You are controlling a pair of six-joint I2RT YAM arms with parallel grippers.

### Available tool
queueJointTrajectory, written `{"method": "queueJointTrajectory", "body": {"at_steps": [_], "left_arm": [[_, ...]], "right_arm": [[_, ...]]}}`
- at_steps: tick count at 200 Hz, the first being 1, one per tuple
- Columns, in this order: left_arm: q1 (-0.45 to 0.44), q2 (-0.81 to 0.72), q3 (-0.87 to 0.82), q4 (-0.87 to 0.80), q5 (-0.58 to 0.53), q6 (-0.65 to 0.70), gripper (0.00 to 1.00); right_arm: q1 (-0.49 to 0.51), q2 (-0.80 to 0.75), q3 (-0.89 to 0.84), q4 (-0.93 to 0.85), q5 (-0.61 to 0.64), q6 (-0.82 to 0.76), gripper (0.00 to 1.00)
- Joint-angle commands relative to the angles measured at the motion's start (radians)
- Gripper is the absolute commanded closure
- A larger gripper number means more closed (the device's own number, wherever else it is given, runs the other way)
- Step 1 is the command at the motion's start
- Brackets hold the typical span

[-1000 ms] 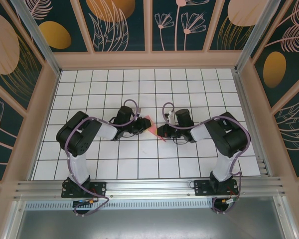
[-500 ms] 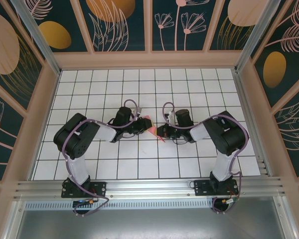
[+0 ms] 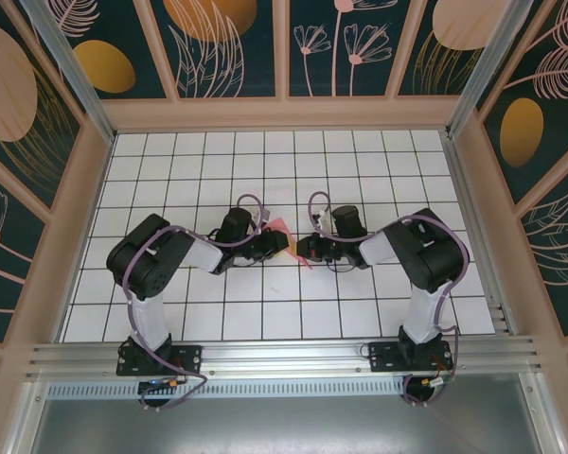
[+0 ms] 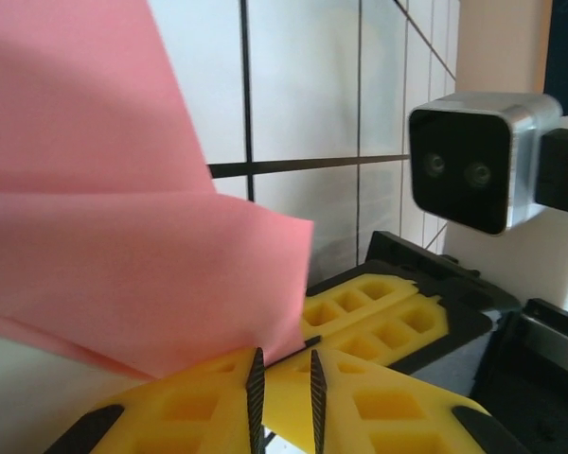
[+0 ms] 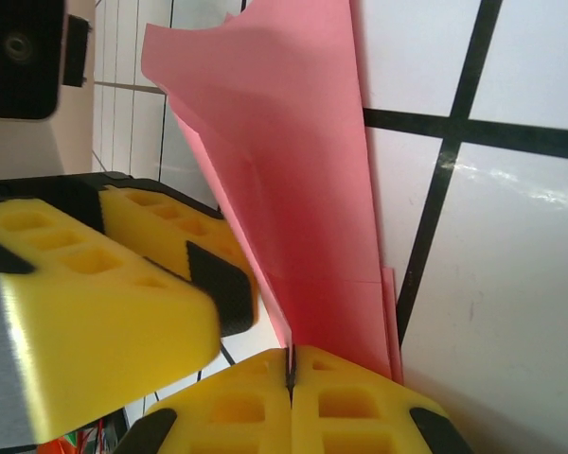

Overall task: Fold a paper plane with a square sheet of paper (pick it up from the middle)
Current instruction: Fold the wing for the fifth time at the center of the table.

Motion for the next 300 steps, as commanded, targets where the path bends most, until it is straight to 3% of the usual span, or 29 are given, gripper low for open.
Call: {"method": "queueJointTrajectory", "body": {"at_steps": [1,107,163,231,300], "left_arm": [[-0.004,0.025,0.021,-0.012,-0.018,0.013,0.76],[-0.004,0.048,0.054,-0.109,-0.077,0.034,0.80],[-0.004,0.054,0.069,-0.136,-0.082,0.039,0.80],[-0.004,0.026,0.088,-0.143,-0.063,0.064,0.80],[-0.004,-0.059,0.036,-0.043,-0.019,0.077,0.76]], "right_arm": [[-0.004,0.040,0.002,-0.082,0.048,0.001,1.00],[-0.004,-0.117,0.021,-0.235,0.040,-0.118,0.81],[0.019,-0.127,0.030,-0.300,0.084,-0.217,0.80],[0.011,-0.073,0.021,-0.266,0.075,-0.210,0.99],[-0.001,-0.042,0.021,-0.086,-0.076,-0.007,1.00]]}}
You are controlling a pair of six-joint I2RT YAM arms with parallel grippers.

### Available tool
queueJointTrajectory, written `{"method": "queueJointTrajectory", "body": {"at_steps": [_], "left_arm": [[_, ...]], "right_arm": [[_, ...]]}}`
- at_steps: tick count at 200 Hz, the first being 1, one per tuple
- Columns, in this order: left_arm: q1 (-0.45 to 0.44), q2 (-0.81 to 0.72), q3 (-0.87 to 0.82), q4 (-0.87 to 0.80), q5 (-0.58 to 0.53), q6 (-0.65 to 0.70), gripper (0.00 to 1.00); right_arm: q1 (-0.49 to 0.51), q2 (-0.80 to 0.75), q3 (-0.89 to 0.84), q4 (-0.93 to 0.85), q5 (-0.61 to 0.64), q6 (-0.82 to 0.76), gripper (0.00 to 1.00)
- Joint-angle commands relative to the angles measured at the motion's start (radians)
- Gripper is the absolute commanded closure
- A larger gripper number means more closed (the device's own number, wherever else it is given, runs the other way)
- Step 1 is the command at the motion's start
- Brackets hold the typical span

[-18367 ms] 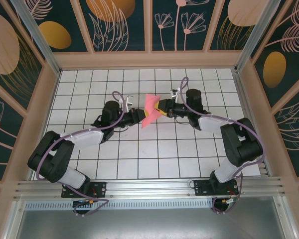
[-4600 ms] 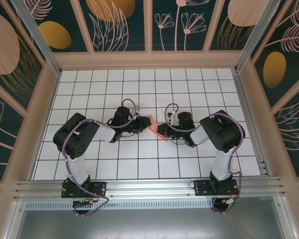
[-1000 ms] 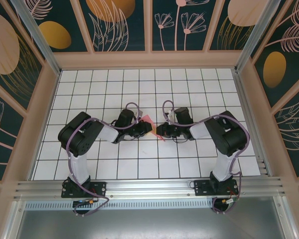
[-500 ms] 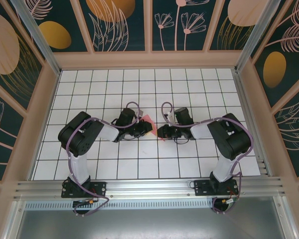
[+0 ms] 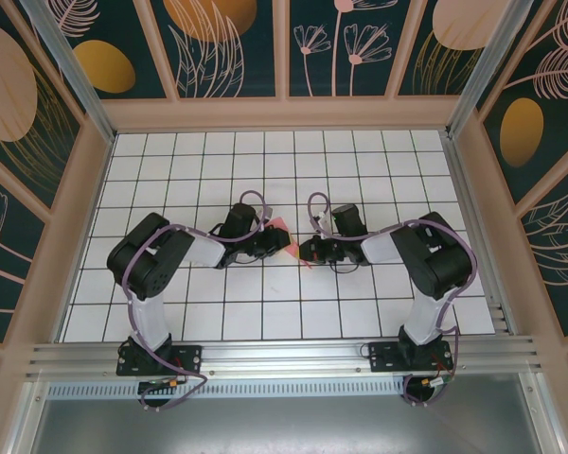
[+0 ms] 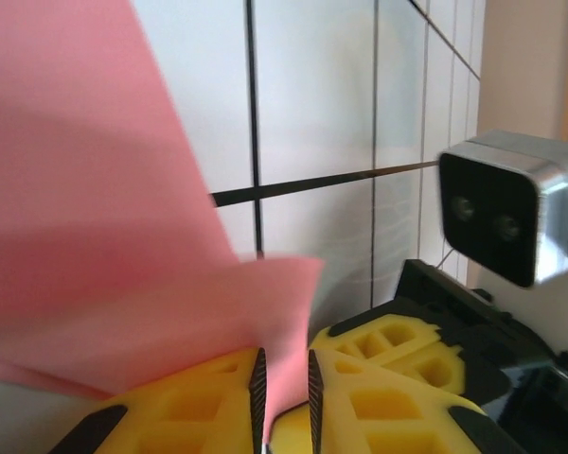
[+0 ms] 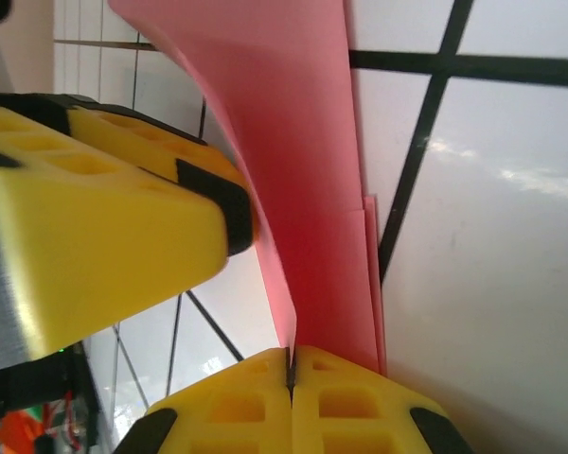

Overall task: Fold a paper plane with a square sheet of paper (pick it up from the middle)
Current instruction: Fold the wing for the fifth time at the center of the table.

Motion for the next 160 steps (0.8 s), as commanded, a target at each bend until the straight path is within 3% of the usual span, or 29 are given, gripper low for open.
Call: {"method": "queueJointTrajectory", "body": {"at_steps": [1,160], "left_arm": [[-0.001,-0.045,-0.025,0.070,0.007,0.030,0.76],[0.000,0.004,-0.090,0.156,-0.013,0.015,0.78]], "right_arm": [[0.000,0.018,0.001,0.100,-0.081,0.103,1.00],[-0.012,0.088,0.032,0.058,-0.060,0.249,1.00]]}}
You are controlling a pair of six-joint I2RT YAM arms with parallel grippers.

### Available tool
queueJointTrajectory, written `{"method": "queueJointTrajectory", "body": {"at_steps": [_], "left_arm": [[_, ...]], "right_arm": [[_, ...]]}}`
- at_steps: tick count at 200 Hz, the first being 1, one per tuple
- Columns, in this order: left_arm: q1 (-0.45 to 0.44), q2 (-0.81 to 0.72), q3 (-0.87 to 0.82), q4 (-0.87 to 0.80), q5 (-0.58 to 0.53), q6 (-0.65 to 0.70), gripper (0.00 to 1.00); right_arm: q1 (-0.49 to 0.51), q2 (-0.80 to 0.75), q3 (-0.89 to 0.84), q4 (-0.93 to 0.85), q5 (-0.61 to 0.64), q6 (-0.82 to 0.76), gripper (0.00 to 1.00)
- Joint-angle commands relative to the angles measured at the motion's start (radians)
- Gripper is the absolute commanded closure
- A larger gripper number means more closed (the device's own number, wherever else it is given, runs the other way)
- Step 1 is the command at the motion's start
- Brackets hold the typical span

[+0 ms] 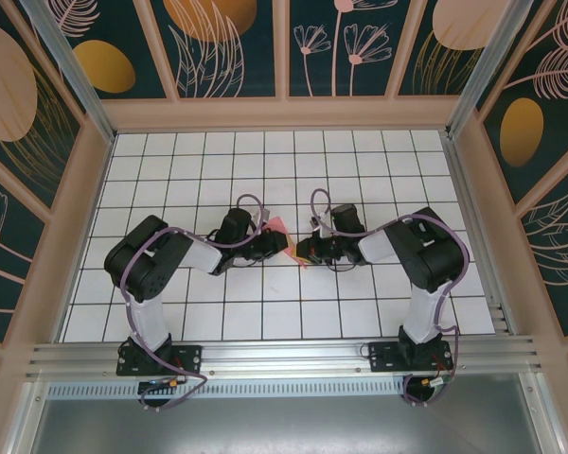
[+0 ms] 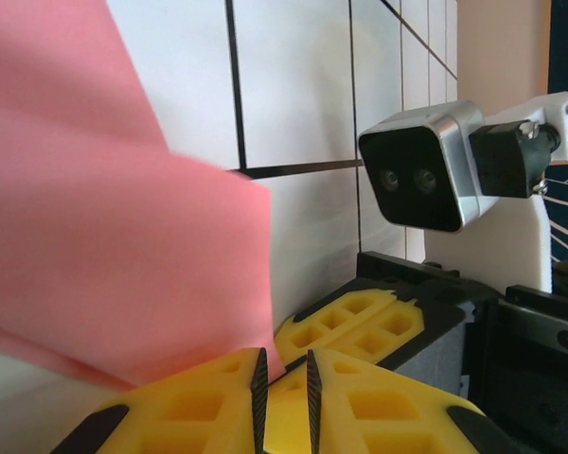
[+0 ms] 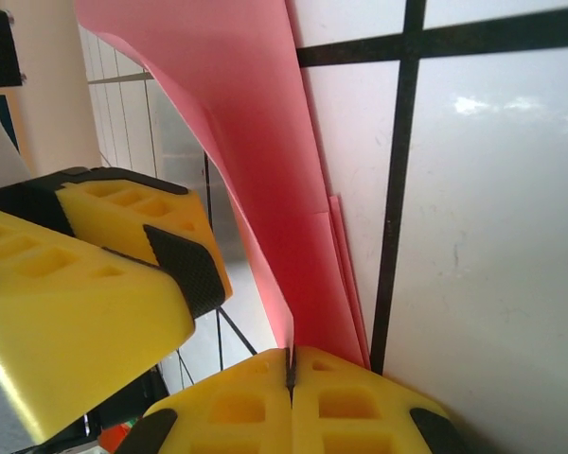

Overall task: Fold a paper plane with a square sheet of paper (pick it up from the middle)
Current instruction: Fold the wing for the fifth time at the center of the table.

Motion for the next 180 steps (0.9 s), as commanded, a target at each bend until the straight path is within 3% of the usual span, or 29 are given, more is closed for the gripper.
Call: {"method": "queueJointTrajectory", "body": {"at_steps": [1,41,108,161,180], "left_arm": [[0.000,0.016,-0.016,0.052,-0.011,0.013,0.78],[0.000,0.036,-0.008,0.032,-0.016,0.009,0.80],[0.000,0.059,0.053,-0.174,-0.106,0.019,0.83],[0.000,0.076,0.084,-0.287,-0.148,0.016,0.84],[0.000,0.080,0.087,-0.299,-0.152,0.012,0.85]], "right_arm": [[-0.008,0.027,0.018,-0.015,-0.001,0.032,1.00],[-0.012,0.041,0.018,-0.007,-0.004,0.051,1.00],[-0.011,0.035,0.037,-0.055,-0.009,0.012,1.00],[-0.009,-0.086,0.026,-0.098,0.015,-0.082,0.77],[-0.008,-0.120,0.024,-0.151,0.038,-0.141,0.73]]}}
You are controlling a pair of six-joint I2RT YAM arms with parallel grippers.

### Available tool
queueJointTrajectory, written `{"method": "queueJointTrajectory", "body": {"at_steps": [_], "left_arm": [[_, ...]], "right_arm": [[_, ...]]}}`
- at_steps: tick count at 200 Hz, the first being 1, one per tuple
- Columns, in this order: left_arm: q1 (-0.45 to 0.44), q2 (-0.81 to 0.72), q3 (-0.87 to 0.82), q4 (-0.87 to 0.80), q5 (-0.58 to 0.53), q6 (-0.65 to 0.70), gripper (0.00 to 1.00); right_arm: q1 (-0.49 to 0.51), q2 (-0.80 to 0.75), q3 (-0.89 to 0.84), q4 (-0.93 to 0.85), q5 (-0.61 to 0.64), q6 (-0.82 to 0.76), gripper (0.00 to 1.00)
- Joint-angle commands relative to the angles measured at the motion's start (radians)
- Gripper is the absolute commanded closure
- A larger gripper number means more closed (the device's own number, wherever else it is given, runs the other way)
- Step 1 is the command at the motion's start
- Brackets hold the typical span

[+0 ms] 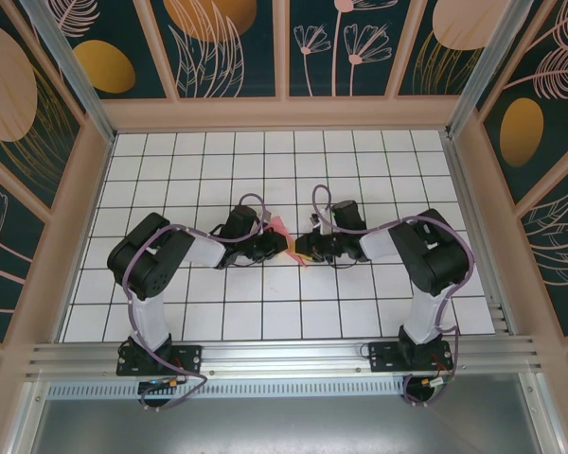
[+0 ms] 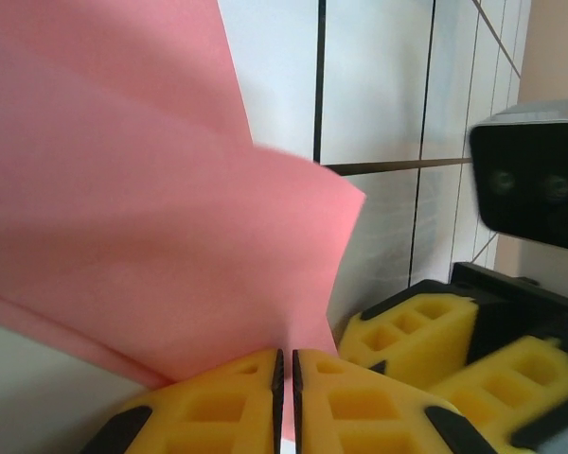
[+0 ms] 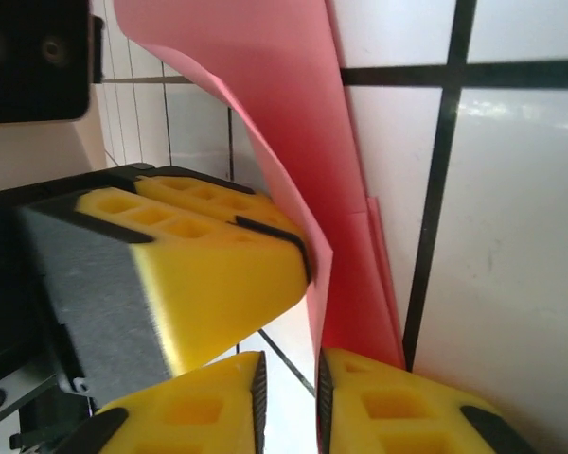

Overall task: Fold a paper plane with a square sheet of paper (pick it up from the middle)
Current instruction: Fold the wing for the fifth time at the center of the table.

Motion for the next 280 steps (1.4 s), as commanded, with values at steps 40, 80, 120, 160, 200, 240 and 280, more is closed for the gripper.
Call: {"method": "queueJointTrajectory", "body": {"at_steps": [40,80,120,160,200,240,280], "left_arm": [[0.000,0.054,0.011,-0.134,-0.133,0.014,0.85],[-0.001,0.059,0.023,-0.157,-0.138,0.017,0.85],[0.000,0.052,0.029,-0.169,-0.135,0.024,0.85],[-0.001,0.038,0.039,-0.167,-0.118,0.043,0.84],[-0.001,0.008,0.034,-0.098,-0.070,0.063,0.81],[-0.004,-0.068,0.003,0.029,0.021,0.102,0.77],[-0.019,-0.032,0.002,0.027,0.023,0.098,0.78]], "right_arm": [[0.015,-0.073,0.025,-0.196,0.078,-0.218,0.73],[0.043,-0.052,0.063,-0.265,0.130,-0.307,0.75],[0.046,-0.016,0.079,-0.282,0.153,-0.323,0.91],[0.039,-0.002,0.068,-0.267,0.128,-0.312,0.99],[0.015,0.031,0.055,-0.247,0.097,-0.279,1.00],[0.007,0.060,0.069,-0.253,0.050,-0.262,1.00],[0.007,0.064,0.083,-0.257,0.034,-0.237,1.00]]}}
